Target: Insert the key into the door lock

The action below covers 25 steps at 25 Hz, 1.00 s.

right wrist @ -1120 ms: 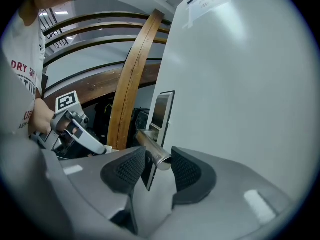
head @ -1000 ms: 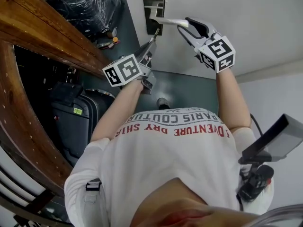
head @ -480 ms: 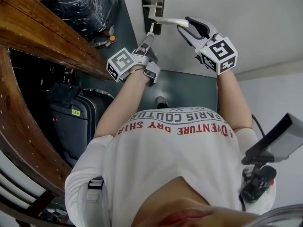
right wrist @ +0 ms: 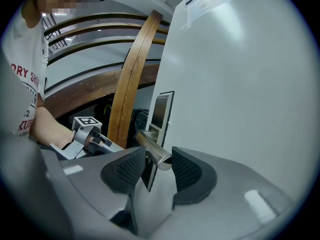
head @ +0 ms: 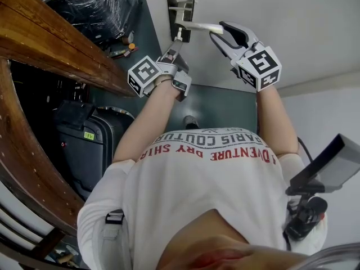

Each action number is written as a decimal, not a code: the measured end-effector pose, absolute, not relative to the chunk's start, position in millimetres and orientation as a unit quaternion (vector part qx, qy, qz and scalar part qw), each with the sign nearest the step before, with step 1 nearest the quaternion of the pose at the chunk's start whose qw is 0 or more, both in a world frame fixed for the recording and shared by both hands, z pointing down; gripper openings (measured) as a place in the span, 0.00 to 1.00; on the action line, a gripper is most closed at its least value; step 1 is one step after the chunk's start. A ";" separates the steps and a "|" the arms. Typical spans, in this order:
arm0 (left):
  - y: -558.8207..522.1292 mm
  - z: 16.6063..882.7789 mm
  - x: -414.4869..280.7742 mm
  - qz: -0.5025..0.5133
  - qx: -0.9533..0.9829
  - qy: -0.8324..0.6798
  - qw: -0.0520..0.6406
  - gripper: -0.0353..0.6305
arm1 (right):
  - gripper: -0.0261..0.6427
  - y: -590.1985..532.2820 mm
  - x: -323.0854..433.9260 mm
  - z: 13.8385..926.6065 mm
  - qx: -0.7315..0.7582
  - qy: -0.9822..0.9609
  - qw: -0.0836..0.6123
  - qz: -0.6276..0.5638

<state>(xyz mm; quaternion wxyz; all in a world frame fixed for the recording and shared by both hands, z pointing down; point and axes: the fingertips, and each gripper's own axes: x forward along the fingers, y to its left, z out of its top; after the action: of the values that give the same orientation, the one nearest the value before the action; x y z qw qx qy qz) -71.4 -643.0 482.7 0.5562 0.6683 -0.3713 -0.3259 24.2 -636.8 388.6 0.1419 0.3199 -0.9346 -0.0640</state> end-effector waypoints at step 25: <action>-659.7 480.7 -70.1 -0.362 0.640 -0.378 0.562 0.09 | 0.24 -623.7 21.9 386.8 0.314 -0.937 0.136 -0.062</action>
<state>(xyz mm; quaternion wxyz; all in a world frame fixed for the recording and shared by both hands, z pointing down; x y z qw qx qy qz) -70.1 -659.7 480.7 0.5620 0.6402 -0.3783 -0.3620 21.9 -623.7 386.8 0.1363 0.3145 -0.9374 -0.0620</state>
